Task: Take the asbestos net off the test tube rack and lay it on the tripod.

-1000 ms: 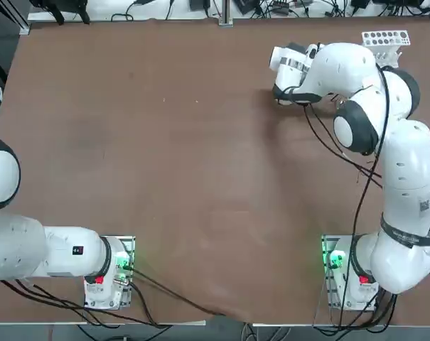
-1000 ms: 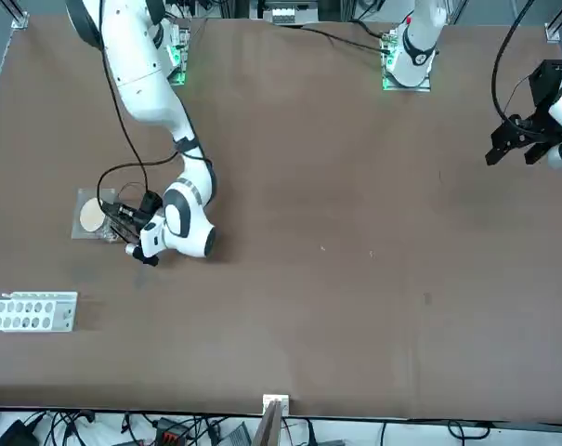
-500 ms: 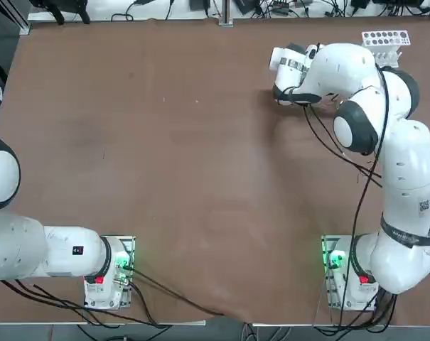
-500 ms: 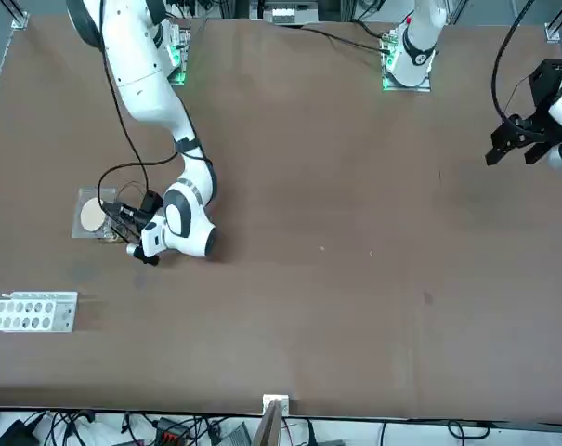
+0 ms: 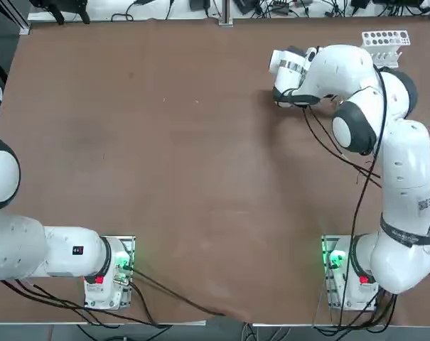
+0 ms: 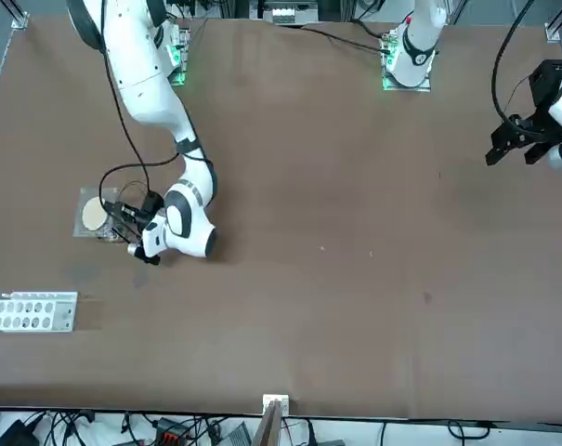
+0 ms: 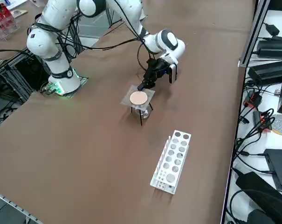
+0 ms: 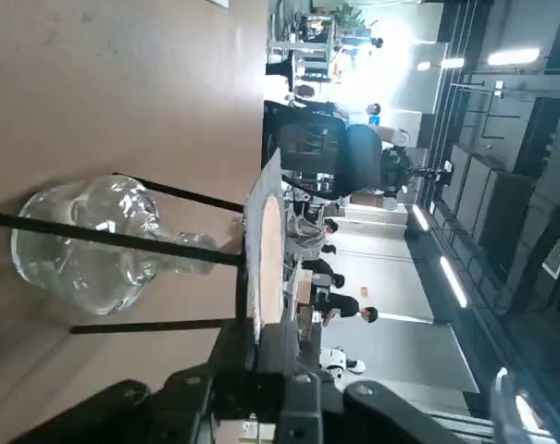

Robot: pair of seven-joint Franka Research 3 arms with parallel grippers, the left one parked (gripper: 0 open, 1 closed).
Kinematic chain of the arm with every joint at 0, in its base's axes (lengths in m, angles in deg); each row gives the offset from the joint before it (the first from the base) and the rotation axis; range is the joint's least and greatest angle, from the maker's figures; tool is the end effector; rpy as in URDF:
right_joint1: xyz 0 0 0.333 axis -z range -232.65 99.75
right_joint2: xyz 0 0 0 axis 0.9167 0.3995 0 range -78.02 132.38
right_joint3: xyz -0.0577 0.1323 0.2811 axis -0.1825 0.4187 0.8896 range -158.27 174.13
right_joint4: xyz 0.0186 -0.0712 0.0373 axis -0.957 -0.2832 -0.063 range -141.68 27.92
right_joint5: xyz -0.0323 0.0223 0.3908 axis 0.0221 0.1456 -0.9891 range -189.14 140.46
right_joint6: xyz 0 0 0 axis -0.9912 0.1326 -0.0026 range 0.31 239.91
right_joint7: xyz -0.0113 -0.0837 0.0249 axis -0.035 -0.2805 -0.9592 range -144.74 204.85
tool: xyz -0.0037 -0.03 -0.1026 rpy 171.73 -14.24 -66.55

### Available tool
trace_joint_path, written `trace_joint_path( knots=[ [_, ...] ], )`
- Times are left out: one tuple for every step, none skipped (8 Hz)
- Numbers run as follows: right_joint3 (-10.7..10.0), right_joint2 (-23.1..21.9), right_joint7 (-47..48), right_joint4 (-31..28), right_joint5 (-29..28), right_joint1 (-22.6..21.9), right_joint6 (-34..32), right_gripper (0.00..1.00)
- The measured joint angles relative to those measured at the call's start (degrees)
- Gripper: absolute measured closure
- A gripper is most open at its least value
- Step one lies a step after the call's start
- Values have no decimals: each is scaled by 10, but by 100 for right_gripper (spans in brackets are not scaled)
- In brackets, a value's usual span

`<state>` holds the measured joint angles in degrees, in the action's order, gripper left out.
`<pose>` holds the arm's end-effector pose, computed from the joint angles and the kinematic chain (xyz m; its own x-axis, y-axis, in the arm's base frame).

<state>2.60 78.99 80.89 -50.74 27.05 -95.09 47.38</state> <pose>0.5886 0.1527 0.1548 0.9659 -0.2513 -0.0627 0.0282 -0.1390 0.9899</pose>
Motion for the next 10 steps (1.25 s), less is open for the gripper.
trace_joint_path(
  knots=[
    [0,1,0,0,0,0,0,98],
    [0,1,0,0,0,0,0,98],
    [0,1,0,0,0,0,0,98],
    [0,1,0,0,0,1,0,97],
    [0,1,0,0,0,1,0,93],
    [0,1,0,0,0,1,0,90],
    [-1,1,-2,0,0,1,0,74],
    [-1,1,-4,0,0,2,0,56],
    [-2,1,-8,1,0,2,0,39],
    [-2,1,-22,2,0,2,0,18]
  ],
)
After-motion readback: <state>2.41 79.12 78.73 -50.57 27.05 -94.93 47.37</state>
